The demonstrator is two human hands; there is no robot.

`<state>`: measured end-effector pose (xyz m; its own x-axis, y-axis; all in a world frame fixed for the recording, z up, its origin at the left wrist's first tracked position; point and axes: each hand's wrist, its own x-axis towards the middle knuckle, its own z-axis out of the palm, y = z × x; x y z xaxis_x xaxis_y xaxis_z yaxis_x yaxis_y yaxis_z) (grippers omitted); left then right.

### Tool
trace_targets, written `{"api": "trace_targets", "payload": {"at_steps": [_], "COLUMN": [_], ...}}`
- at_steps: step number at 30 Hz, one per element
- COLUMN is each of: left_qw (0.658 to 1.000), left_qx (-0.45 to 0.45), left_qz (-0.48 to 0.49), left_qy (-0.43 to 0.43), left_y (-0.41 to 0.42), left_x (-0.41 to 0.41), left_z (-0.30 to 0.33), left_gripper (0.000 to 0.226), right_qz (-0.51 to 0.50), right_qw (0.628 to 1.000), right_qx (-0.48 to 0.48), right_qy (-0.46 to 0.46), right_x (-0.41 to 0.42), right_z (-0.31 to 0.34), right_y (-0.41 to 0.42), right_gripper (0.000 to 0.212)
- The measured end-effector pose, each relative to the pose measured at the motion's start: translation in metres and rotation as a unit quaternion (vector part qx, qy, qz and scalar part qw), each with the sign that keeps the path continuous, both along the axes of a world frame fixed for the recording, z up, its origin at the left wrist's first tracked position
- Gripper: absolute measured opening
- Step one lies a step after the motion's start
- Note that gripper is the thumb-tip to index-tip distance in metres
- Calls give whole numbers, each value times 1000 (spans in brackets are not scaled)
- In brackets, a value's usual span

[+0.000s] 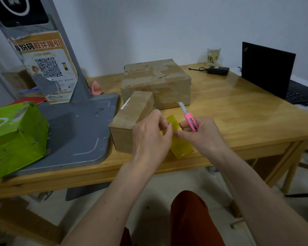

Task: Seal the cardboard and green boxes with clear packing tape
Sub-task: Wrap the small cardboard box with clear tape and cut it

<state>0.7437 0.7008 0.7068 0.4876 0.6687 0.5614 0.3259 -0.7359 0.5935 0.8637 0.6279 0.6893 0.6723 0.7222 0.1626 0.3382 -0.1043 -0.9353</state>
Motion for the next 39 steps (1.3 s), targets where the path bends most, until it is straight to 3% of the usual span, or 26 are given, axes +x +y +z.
{"api": "trace_targets", "payload": {"at_steps": [7, 13, 16, 23, 28, 34, 39], "left_qw": [975, 982, 970, 907, 846, 831, 829], "left_qx": [-170, -142, -197, -344, -388, -456, -469], "left_qz": [-105, -74, -87, -128, -169, -206, -214], "left_qy": [-95, -99, -113, -206, -323, -242, -218], "left_y": [5, 5, 14, 21, 22, 19, 16], "left_x": [-8, -10, -10, -7, -17, -23, -22], "left_z": [7, 2, 0, 1, 18, 21, 6], "left_gripper": [27, 39, 33, 26, 16, 17, 22], "right_qz": [-26, -26, -5, 81, 26, 39, 43], "right_qw": [990, 967, 966, 964, 954, 965, 991], "right_qx": [38, 72, 82, 72, 122, 141, 113], "right_qy": [131, 245, 244, 243, 273, 218, 58], "right_x": [-1, -4, -7, -12, 7, 17, 20], "right_z": [-5, 2, 5, 2, -4, -5, 2], "right_y": [1, 2, -2, -10, -5, -8, 2], "right_gripper": [21, 17, 14, 30, 29, 27, 36]}}
